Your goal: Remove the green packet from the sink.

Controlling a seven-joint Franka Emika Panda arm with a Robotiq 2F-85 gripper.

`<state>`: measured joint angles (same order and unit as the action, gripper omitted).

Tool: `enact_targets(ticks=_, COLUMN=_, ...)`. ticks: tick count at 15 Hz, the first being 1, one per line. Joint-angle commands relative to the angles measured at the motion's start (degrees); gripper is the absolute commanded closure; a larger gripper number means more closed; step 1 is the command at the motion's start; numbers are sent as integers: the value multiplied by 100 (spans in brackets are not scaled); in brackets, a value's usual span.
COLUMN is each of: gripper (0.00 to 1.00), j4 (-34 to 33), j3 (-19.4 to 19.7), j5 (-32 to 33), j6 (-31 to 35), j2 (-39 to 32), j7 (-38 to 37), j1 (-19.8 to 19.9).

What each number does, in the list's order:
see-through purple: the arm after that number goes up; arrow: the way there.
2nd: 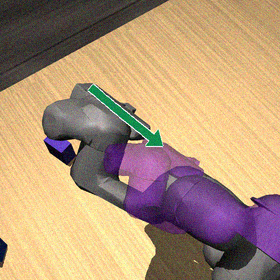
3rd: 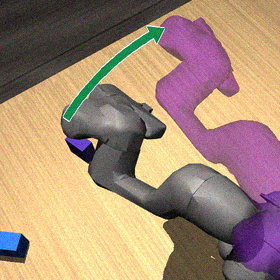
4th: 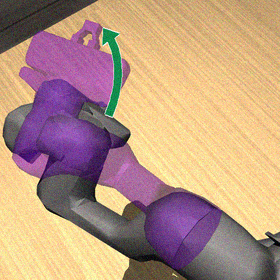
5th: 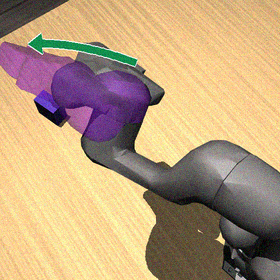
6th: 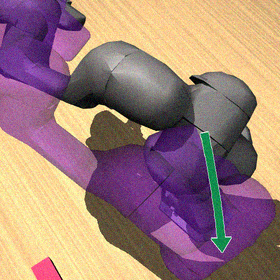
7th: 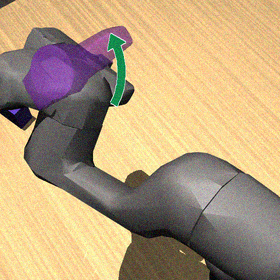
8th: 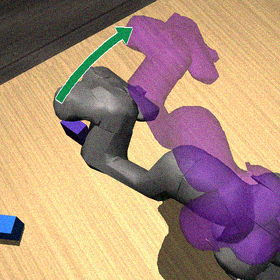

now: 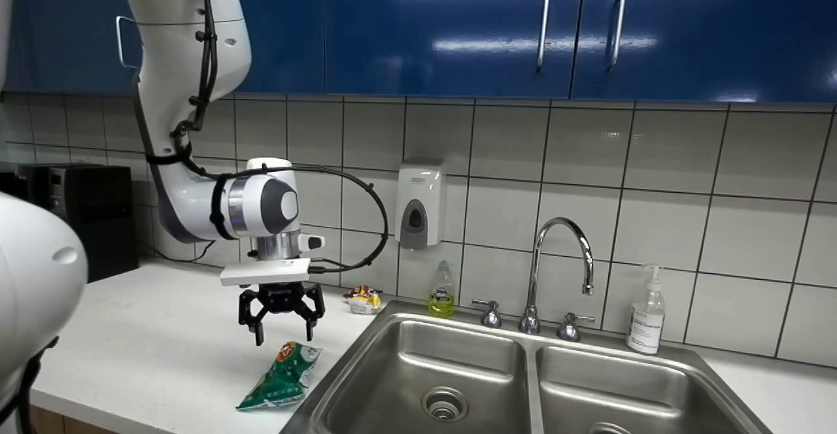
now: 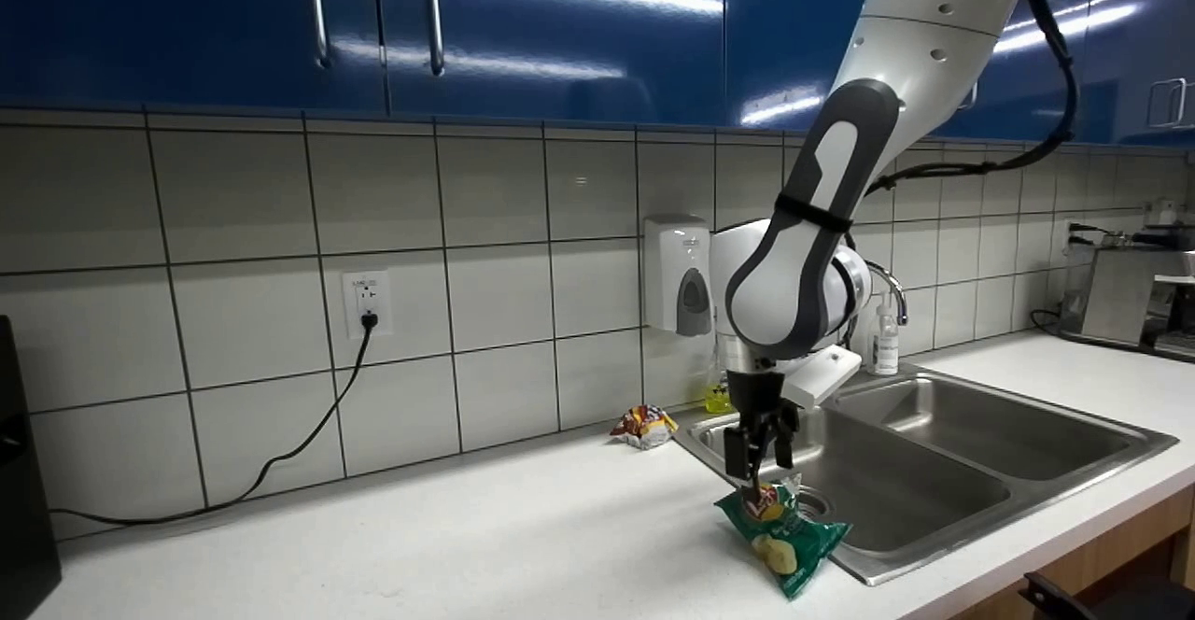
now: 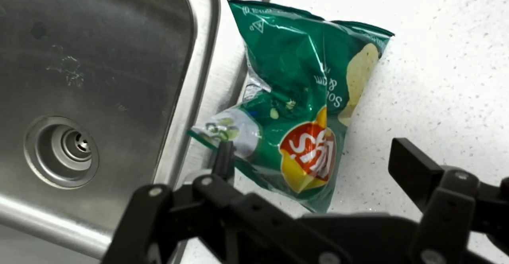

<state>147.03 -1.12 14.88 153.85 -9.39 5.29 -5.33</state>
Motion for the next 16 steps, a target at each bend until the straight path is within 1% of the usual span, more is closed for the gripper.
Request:
enact_targets(ticks=1, gripper=0, j4=308, j3=-62, j5=-328, j6=-127, j2=584, j7=110, j1=148)
enact_targets(ticks=5, gripper=0, j4=593, j3=11, j5=-790, j6=-72, j2=1029, j7=-65, j1=237)
enact_targets(ticks=8, gripper=0, j4=816, j3=93, j5=-981, j6=-103, j2=1389, j7=-262, j1=313)
enact_targets(ticks=11, gripper=0, j4=1077, j3=170, j5=-915, j6=-152, j2=1770, j7=-544, j1=412)
enact_targets(ticks=13, gripper=0, j4=1217, j3=174, j5=-762, j6=-349, j2=1996, j7=-740, j1=496)
enact_targets(ticks=16, gripper=0, j4=1338, j3=131, j5=-678, j6=-899, j2=2267, j7=-904, j1=583)
